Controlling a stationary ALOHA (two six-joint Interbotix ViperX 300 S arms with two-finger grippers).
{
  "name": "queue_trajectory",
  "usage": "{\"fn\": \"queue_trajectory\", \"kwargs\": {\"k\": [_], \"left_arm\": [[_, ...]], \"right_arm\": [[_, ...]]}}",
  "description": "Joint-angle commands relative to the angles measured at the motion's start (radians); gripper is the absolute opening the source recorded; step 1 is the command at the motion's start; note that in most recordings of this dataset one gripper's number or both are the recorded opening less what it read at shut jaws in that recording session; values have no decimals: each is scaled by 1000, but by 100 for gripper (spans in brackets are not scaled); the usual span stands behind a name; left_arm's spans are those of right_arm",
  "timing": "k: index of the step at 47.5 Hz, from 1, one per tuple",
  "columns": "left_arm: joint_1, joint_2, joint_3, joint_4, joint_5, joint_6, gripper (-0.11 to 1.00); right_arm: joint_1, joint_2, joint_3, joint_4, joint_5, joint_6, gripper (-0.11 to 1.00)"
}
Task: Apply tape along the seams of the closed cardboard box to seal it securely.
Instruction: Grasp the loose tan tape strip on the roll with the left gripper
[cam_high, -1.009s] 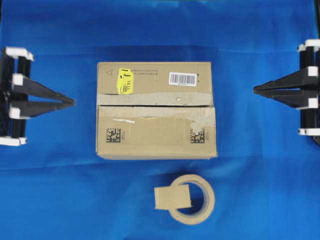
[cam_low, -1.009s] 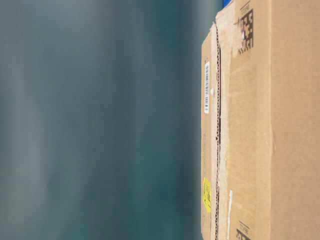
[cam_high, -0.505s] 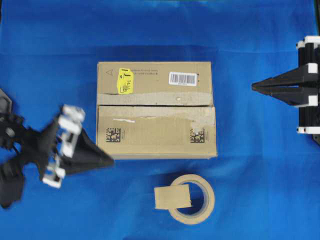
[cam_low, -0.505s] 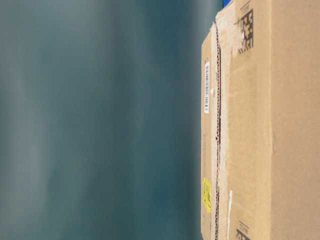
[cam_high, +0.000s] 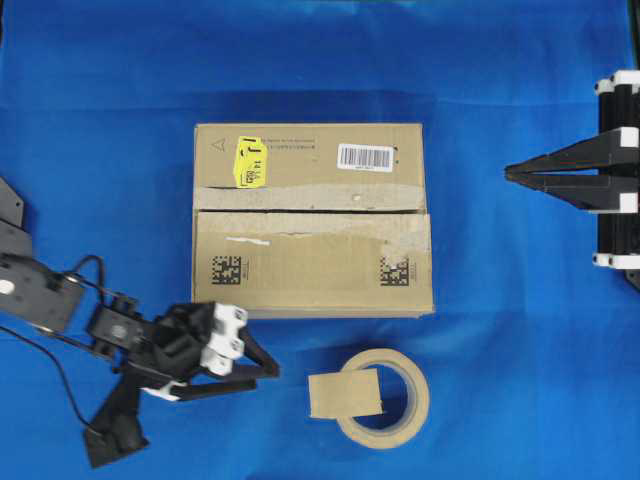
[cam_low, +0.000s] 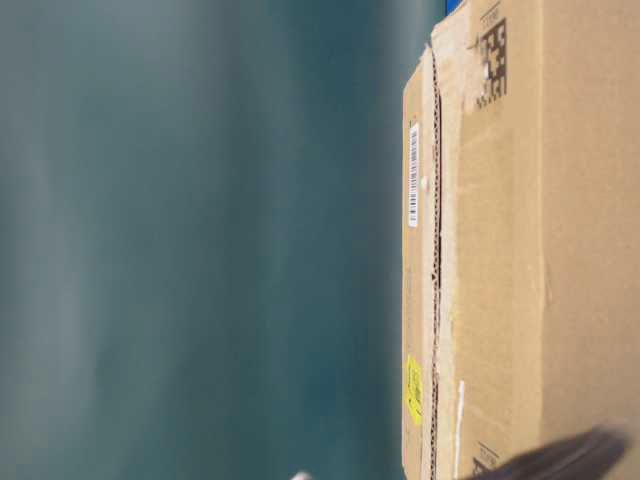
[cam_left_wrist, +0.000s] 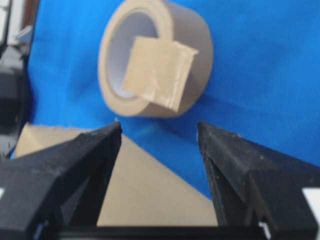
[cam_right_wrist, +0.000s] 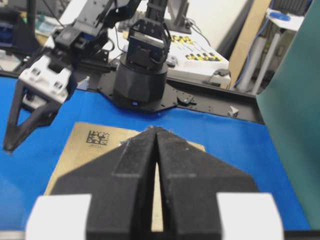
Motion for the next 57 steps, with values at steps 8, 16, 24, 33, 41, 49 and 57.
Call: {"fn": "queue_trajectory", "kwargs": {"k": [8, 16, 24, 33, 41, 49, 57], "left_arm": [[0, 94, -103, -3, -12, 32, 58], [12, 147, -149, -3, -11, 44, 57], [23, 183, -166, -3, -11, 72, 57], [38, 206, -175, -3, -9, 75, 57], [35, 207, -183, -3, 12, 74, 49], [29, 209, -184, -5, 12, 71, 18], [29, 206, -186, -6, 11, 69, 1]], "right_arm": [[0, 5, -25, -11, -8, 2, 0], [0, 5, -25, -17, -9, 2, 0], [2, 15, -23, -32, -11, 2, 0], [6, 21, -21, -48, -12, 2, 0], [6, 21, -21, -49, -8, 2, 0], [6, 21, -21, -51, -5, 2, 0], [8, 26, -20, -49, -3, 3, 0]]}}
